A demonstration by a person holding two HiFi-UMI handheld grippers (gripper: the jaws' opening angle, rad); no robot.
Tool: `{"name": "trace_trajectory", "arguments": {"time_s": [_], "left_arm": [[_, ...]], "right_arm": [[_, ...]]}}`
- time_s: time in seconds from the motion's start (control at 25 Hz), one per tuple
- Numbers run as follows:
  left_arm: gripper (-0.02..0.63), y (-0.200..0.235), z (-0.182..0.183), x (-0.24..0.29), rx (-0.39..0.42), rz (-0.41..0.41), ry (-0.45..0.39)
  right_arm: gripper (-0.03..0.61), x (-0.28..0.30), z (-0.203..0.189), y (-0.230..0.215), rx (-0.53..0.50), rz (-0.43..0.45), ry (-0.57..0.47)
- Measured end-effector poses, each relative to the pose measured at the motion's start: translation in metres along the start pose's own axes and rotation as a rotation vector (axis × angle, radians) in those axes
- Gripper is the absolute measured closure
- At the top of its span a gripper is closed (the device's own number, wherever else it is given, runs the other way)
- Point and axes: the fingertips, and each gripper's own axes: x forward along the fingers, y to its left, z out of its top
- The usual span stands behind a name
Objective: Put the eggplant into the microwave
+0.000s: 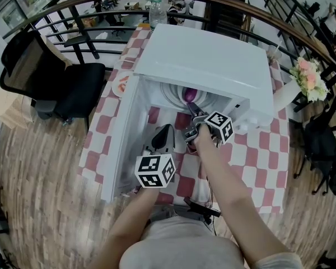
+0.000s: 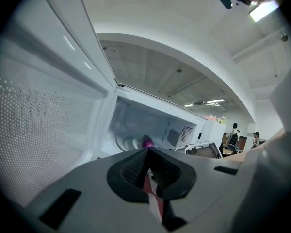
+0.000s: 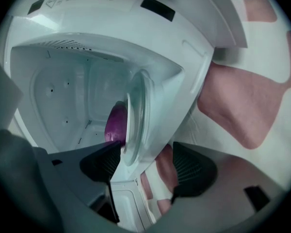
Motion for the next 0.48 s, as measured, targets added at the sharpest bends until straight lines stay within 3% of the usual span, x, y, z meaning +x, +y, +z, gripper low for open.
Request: {"name": "trace_trajectory", "arguments": {"time_s": [0.36, 0.48], "left_arm": [[0.609, -0.008, 0.001, -0.003, -0.001, -0.020, -0.003], [0.609, -0.010, 0.000, -0.004, 0.001, -0.024, -0.002]], "right_arm": [[0.255, -0.028, -0.017, 0.006, -0.075, 0.040, 0.045], [0.367, -0.039, -0.019, 0.007, -0.101, 0.043, 0.033]]}}
